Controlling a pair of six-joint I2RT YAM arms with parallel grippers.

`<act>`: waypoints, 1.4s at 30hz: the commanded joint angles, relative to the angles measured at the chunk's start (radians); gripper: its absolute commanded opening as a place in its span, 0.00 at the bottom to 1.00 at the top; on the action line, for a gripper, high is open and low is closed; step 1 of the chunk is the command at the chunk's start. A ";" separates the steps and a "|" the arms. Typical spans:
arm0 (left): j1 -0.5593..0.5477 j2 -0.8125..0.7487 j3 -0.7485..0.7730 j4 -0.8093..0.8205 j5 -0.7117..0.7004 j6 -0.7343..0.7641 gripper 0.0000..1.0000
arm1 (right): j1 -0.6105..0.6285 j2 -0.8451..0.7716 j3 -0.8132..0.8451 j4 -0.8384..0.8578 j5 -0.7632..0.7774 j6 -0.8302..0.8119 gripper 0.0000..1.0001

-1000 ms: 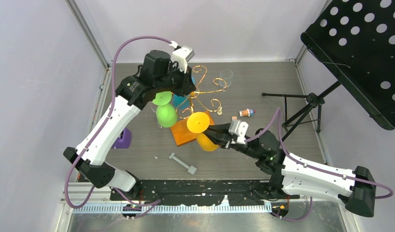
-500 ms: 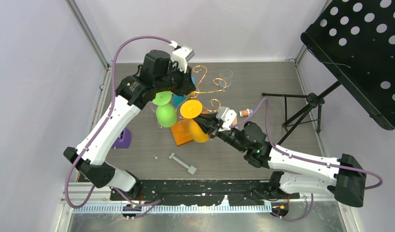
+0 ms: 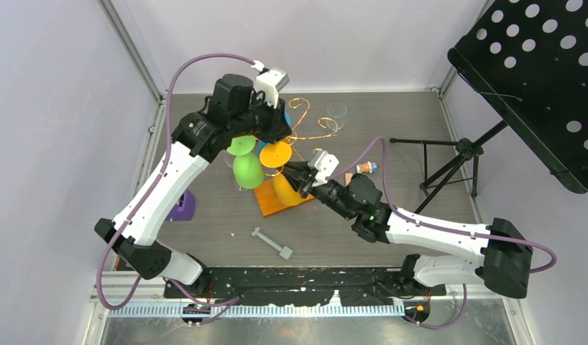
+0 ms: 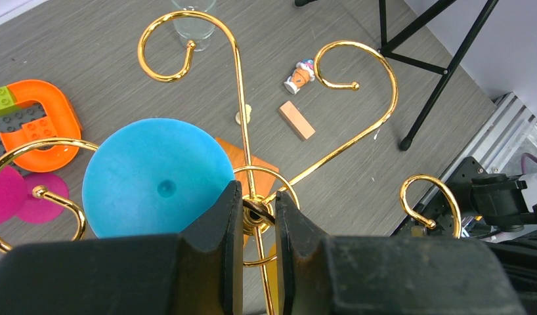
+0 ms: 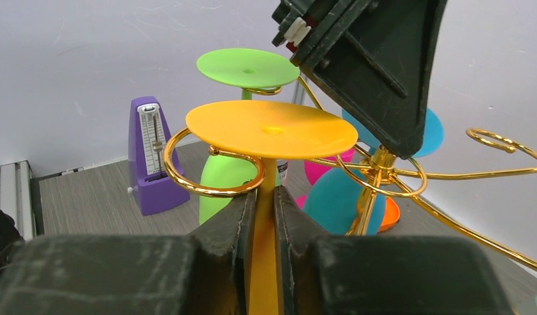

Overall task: Place the wine glass upside down on the wine glass rack
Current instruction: Turn the wine glass upside down at the wine rack.

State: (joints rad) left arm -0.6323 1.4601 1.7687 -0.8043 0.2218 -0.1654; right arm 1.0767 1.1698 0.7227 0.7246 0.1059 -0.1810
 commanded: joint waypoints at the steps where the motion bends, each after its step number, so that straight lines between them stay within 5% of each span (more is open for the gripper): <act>1: 0.001 0.016 0.018 -0.052 0.041 -0.010 0.14 | 0.004 0.014 0.074 0.038 -0.105 -0.003 0.05; 13: 0.002 0.014 0.015 -0.052 0.043 -0.009 0.14 | 0.004 -0.016 0.039 0.069 -0.303 0.023 0.05; 23: 0.002 0.013 0.014 -0.055 0.040 -0.008 0.13 | 0.005 -0.127 -0.108 0.195 -0.217 0.049 0.05; 36: 0.002 0.020 0.018 -0.060 0.039 -0.008 0.13 | 0.005 -0.072 -0.031 0.124 -0.385 0.090 0.05; 42: 0.001 0.017 0.014 -0.060 0.040 -0.007 0.13 | 0.005 -0.126 -0.126 0.217 -0.274 0.095 0.05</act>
State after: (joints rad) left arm -0.6281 1.4597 1.7782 -0.8307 0.2497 -0.1791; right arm 1.0649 1.1030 0.6323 0.8093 -0.1585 -0.1101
